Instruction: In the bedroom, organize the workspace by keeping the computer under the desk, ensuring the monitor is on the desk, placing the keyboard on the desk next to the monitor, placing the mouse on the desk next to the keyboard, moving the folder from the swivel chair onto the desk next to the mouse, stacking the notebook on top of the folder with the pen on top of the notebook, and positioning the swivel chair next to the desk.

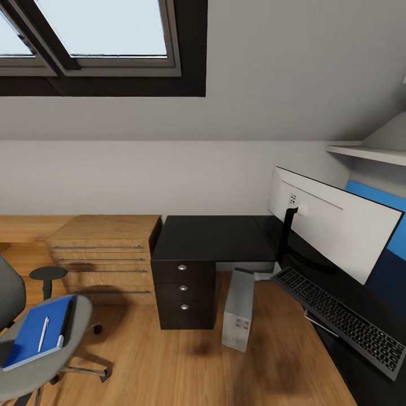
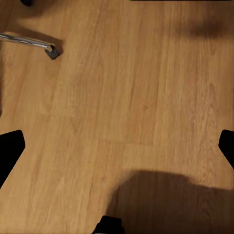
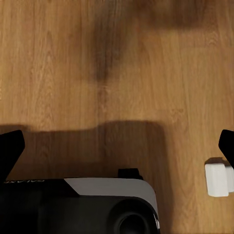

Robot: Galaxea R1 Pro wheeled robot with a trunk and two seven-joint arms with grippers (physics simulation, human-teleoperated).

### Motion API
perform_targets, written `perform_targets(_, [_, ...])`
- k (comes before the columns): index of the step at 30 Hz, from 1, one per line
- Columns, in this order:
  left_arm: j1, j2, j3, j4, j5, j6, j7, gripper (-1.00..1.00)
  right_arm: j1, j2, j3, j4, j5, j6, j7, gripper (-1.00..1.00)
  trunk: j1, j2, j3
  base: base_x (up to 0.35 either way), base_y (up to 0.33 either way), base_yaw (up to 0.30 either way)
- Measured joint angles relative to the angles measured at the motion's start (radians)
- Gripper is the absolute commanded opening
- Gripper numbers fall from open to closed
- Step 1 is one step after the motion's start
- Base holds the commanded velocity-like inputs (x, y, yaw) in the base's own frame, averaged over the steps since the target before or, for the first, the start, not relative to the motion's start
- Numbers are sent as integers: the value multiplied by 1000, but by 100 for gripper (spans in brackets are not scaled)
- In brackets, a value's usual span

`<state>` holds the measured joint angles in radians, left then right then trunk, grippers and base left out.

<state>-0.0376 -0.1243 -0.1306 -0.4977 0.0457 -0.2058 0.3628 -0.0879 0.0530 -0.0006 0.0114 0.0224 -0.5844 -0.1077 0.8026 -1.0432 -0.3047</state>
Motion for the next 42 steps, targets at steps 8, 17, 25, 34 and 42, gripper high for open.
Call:
perform_targets(8, [0,-1,0,0,0,0,1,100,-1,10,3,-165,2,-7,3,100,0,0,0,0,0,0])
perform_targets(17, [0,-1,0,0,-1,0,3,100,-12,6,-6,-433,0,-35,-5,100,0,0,0,0,0,0])
perform_targets(25, [0,-2,-1,1,-1,0,5,100,-14,2,-1,-274,1,-59,-5,100,0,0,-1,0,0,-12])
perform_targets(34, [-1,-2,-1,1,-1,-1,5,100,-14,5,-1,-239,2,-60,-4,100,0,0,-2,0,0,-214])
perform_targets(42, [-1,-2,0,1,-1,-2,5,100,-14,3,1,-233,5,-53,-1,100,0,0,-2,-127,67,-256])
